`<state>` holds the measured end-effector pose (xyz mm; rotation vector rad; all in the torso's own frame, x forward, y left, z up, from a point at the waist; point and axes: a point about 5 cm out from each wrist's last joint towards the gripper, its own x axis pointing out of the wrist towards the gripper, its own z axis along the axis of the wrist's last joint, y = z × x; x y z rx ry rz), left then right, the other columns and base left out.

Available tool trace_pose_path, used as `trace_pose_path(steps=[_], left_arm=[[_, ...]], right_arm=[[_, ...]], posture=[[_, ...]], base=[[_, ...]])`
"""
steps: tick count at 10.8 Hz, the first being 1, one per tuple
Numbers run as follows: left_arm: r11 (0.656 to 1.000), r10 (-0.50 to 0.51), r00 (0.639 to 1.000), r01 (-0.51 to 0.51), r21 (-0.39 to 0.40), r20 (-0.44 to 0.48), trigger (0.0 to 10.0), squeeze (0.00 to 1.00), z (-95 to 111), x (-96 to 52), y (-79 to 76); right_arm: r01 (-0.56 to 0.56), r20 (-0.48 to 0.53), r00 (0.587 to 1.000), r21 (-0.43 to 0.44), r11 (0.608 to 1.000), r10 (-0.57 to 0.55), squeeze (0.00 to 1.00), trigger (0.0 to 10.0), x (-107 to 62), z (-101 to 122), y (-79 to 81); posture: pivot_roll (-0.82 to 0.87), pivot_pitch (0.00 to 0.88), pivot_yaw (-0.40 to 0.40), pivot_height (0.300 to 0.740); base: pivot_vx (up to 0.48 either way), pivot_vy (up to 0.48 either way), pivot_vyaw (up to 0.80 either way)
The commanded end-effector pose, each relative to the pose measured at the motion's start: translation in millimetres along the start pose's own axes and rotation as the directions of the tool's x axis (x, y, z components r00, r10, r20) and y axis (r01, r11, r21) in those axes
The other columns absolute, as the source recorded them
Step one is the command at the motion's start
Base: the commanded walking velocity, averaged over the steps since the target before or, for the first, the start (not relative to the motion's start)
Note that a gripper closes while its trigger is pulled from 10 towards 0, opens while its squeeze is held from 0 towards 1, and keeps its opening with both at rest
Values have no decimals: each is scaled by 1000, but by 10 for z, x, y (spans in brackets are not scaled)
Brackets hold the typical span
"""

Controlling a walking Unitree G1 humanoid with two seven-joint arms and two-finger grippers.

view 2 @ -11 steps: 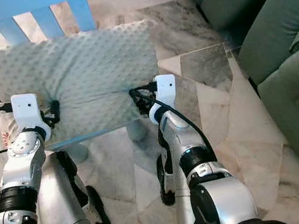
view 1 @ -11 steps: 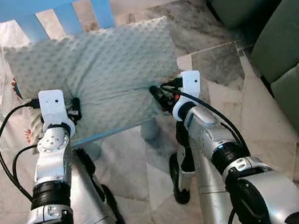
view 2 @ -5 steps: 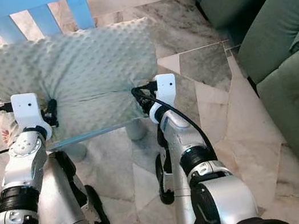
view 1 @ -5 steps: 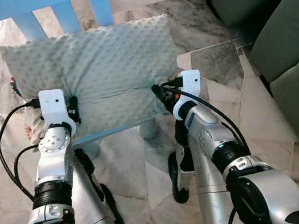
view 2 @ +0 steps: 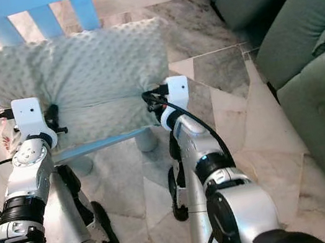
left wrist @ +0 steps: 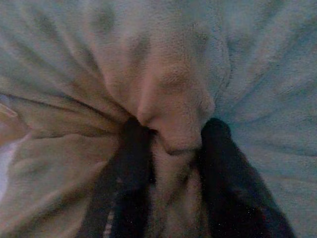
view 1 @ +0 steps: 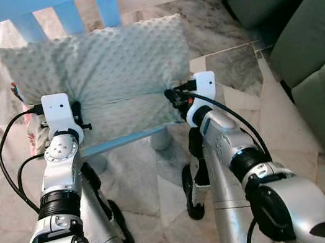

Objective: Move the pillow to the sofa

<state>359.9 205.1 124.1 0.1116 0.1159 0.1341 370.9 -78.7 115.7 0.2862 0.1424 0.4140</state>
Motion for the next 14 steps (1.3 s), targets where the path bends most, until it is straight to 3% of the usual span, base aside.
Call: trace_pose_path(steps=[1, 3, 8, 11, 12, 13, 14], left_arm=[[1000, 25, 992, -23, 13, -125, 0, 0, -313, -72, 41], [998, 63, 994, -61, 21, -92, 0, 0, -292, -85, 121], [993, 111, 994, -112, 35, 20, 0, 0, -147, -127, 117], [993, 97, 992, -102, 63, 80, 0, 0, -203, -376, 149], [993, 90, 992, -96, 68, 89, 0, 0, -260, -499, 144], [995, 68, 992, -76, 67, 109, 0, 0, -283, -618, 88], [996, 50, 990, -59, 61, 135, 0, 0, -259, -744, 24]], right_arm=[[14, -89, 996, 29, 999, -11, 0, 0, -64, -218, -38], [3, -82, 997, 23, 1000, -2, 0, 0, -65, -194, -57], [-37, -58, 998, -10, 999, 37, 0, 0, -111, -120, -159], [-92, 22, 995, -116, 989, 95, 0, 0, -341, -78, -239], [-123, 45, 990, -187, 975, 134, 0, 0, -516, -66, -230], [-75, 69, 993, -236, 969, 94, 0, 10000, -648, -46, -290], [-3, 98, 995, -281, 960, 31, 0, 10000, -749, -9, -347]], posture=[[-10, 364, -88, 475], [-10, 323, -80, 475], [-13, 170, -38, 475], [6, 88, -26, 475], [1, 62, -22, 475], [3, 48, -24, 475], [1, 44, -26, 475]], base=[[0, 0, 0], [0, 0, 0], [0, 0, 0], [0, 0, 0], [0, 0, 0], [0, 0, 0], [0, 0, 0]])
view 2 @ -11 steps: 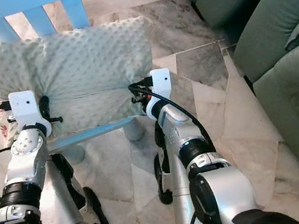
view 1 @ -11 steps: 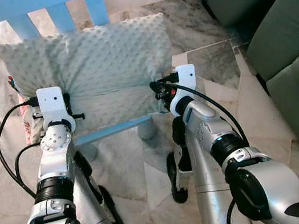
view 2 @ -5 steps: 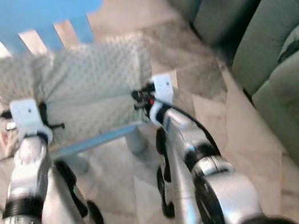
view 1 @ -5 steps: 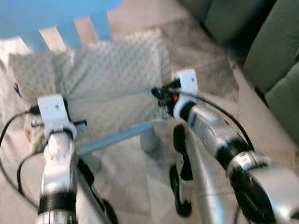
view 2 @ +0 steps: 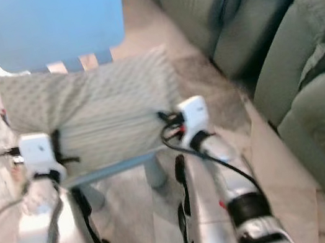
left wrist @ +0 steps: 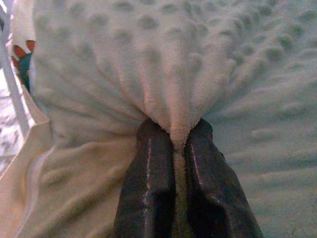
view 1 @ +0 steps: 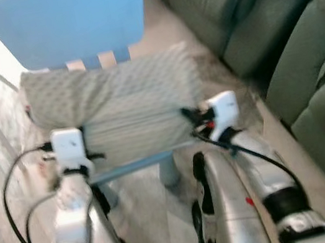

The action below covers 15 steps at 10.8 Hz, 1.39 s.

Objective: Move the pillow to the sofa

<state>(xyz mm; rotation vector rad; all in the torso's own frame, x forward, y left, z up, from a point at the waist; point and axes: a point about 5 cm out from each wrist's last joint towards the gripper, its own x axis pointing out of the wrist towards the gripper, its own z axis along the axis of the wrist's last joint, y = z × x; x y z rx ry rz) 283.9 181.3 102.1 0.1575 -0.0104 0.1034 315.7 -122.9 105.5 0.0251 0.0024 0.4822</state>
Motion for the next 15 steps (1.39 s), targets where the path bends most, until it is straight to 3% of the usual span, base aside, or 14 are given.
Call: trace_pose_path(steps=[1, 2, 3, 4, 6, 9, 11, 15], left_arm=[[998, 54, 997, -56, 35, 50, 4980, 0, 79, -48, 125], [997, 25, 996, -30, 65, 85, 10000, 0, 106, -154, 27], [999, 33, 999, -34, 27, 35, 10000, 0, 28, -216, -3], [999, 49, 999, -49, 13, -2, 10000, 0, -2, -277, -7], [1000, 3, 999, -4, -17, -35, 10000, 0, -22, -367, -22], [999, -6, 999, 4, -43, -47, 10000, 0, 19, -419, -57], [997, -33, 999, 31, -70, -28, 10000, 0, 107, -400, -57], [998, -47, 999, 46, -50, -22, 10000, 0, 188, -306, -55]], right_arm=[[202, 30, 979, -50, 978, -201, 0, 10000, -103, 54, -222], [241, 114, 967, -98, 965, -230, 0, 10000, -210, 83, -187], [300, 70, 951, -1, 954, -300, 0, 10000, -333, -8, -141], [311, 30, 950, 27, 950, -312, 0, 10000, -450, -78, -74], [323, 19, 946, 13, 946, -324, 0, 10000, -546, -84, -8], [326, 39, 944, 64, 943, -328, 0, 10000, -559, 25, -14], [334, 41, 940, 81, 939, -337, 0, 10000, -567, 92, -13], [342, 34, 937, 97, 935, -347, 0, 10000, -583, 108, 14]], posture=[[4, 35, -37, 475], [7, 26, -46, 475], [3, 27, -47, 475], [-11, 51, -47, 475], [-18, 84, -48, 475], [-24, 128, -51, 475], [-30, 161, -47, 505], [-31, 183, -34, 570]], base=[[0, 0, 0], [0, 0, 0], [0, 0, 0], [0, 0, 0], [0, 0, 0], [0, 0, 0], [0, 0, 0], [0, 0, 0]])
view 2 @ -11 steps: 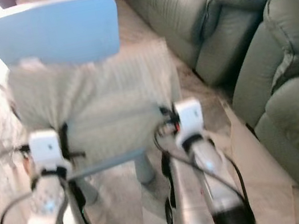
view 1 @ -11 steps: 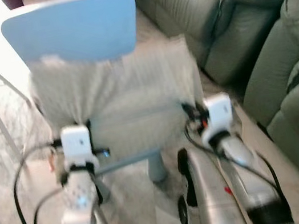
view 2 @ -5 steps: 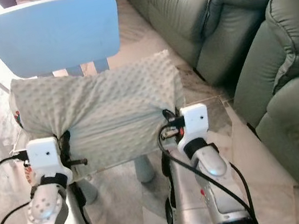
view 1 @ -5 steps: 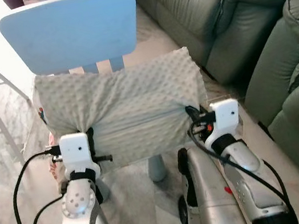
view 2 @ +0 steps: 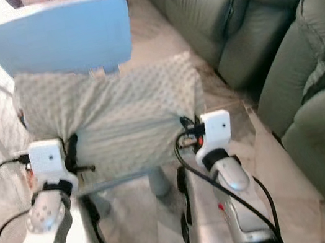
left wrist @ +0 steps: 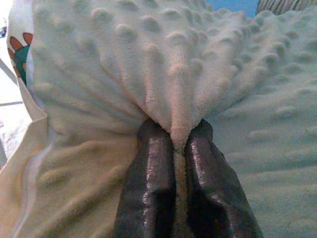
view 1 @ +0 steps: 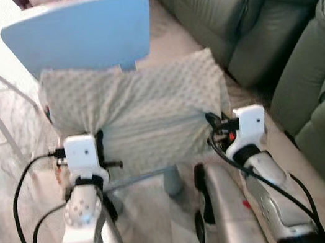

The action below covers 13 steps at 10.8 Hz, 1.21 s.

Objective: Move the pillow to the sofa

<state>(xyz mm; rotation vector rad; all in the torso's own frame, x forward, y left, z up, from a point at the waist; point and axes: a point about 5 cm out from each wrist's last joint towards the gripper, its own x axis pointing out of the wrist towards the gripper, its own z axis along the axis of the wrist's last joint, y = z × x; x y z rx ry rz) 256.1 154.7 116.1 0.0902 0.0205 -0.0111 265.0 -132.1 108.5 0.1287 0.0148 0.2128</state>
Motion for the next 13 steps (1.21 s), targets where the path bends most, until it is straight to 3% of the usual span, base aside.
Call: trace_pose_path(steps=[1, 5, 7, 10, 13], left_arm=[[997, 70, 998, -70, 12, 4, 10000, 0, 28, -15, 141], [992, 111, 994, -109, 57, -21, 10000, 0, -7, 5, 131], [994, 78, 997, -77, 80, -13, 10000, 0, 1, 8, 83], [988, 129, 992, -129, 85, -5, 10000, 0, 7, 54, 106], [992, 112, 994, -112, 63, 13, 10000, 0, 40, 109, 28]], right_arm=[[68, 46, 997, -2, 998, -68, 0, 10000, -13, 123, -124], [52, 40, 998, -4, 999, -52, 0, 10000, 6, 135, -134], [21, 45, 999, -11, 1000, -20, 0, 10000, 37, 157, -83], [14, 90, 996, -19, 1000, -12, 0, 10000, 64, 235, -90], [24, 104, 994, -31, 999, -21, 0, 10000, 111, 285, -134]], posture=[[-30, 185, -36, 590], [-26, 195, -47, 655], [-24, 188, -53, 695], [-25, 174, -62, 709], [-33, 158, -64, 740]], base=[[0, 0, 0], [0, 0, 0], [0, 0, 0], [0, 0, 0], [0, 0, 0]])
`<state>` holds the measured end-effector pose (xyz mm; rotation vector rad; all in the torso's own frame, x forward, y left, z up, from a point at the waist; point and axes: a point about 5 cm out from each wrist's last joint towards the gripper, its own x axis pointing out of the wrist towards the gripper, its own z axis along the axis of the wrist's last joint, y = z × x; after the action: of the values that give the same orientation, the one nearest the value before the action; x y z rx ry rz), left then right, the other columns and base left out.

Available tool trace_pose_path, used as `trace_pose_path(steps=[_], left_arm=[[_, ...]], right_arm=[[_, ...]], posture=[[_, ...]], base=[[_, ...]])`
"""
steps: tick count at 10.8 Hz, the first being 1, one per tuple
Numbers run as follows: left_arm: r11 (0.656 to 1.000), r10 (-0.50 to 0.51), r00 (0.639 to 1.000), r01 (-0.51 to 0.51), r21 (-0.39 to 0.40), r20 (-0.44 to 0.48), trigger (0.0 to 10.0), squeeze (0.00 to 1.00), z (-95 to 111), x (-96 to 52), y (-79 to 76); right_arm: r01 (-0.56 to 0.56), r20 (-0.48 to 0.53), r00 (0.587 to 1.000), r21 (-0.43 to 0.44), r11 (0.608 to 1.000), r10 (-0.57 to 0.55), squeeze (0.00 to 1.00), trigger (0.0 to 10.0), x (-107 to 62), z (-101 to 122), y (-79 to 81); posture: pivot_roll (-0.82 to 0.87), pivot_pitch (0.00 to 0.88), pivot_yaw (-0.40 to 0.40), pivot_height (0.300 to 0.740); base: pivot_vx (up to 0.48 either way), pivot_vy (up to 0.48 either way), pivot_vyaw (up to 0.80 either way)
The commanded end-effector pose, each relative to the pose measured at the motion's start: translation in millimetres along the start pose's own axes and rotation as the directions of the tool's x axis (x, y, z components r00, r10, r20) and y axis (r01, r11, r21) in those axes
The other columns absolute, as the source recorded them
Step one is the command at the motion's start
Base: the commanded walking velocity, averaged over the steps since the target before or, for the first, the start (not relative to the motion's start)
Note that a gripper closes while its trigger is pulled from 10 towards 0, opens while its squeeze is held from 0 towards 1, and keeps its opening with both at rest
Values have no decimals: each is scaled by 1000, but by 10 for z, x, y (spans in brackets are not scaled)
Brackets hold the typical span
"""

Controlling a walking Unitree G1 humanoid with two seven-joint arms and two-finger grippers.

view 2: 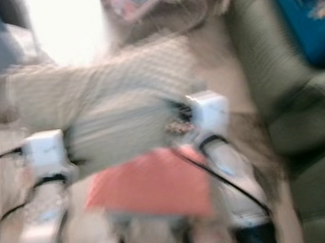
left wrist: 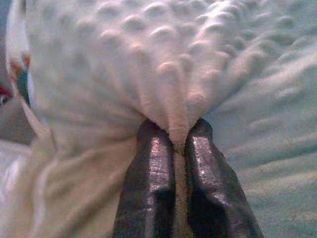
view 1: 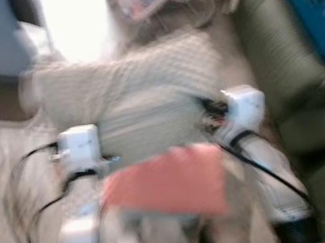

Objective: Move the pillow to the sofa

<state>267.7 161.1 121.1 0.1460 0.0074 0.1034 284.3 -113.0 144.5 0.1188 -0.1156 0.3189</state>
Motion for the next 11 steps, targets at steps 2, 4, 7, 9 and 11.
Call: trace_pose_path(steps=[2, 4, 7, 9, 11], left_arm=[[997, -71, 997, 70, -25, -36, 10000, 0, -39, -17, -120], [996, -88, 996, 87, -27, -23, 10000, 0, -40, -14, -138], [986, -168, 986, 168, -8, -17, 10000, 0, -86, -5, -222], [976, -214, 976, 215, 42, -25, 10000, 0, -185, -78, -180], [969, -232, 971, 236, 73, -58, 10000, 0, -332, -230, -119]], right_arm=[[140, -20, 990, -21, 990, -140, 0, 10000, -187, -63, -289], [170, -25, 985, -34, 985, -171, 0, 10000, -195, -70, -292], [235, -71, 967, -131, 963, -245, 0, 10000, -210, -216, -395], [261, -116, 954, -124, 957, -275, 0, 10000, -381, -408, -485], [284, -150, 939, -164, 945, -308, 0, 10000, -612, -499, -588]], posture=[[-35, 152, -64, 740], [-38, 148, -63, 740], [-33, 105, -51, 740], [-16, 52, -33, 740], [-17, 38, -33, 740]], base=[[0, 0, 0], [0, 0, 0], [0, 0, 0], [0, 0, 0], [0, 0, 0]])
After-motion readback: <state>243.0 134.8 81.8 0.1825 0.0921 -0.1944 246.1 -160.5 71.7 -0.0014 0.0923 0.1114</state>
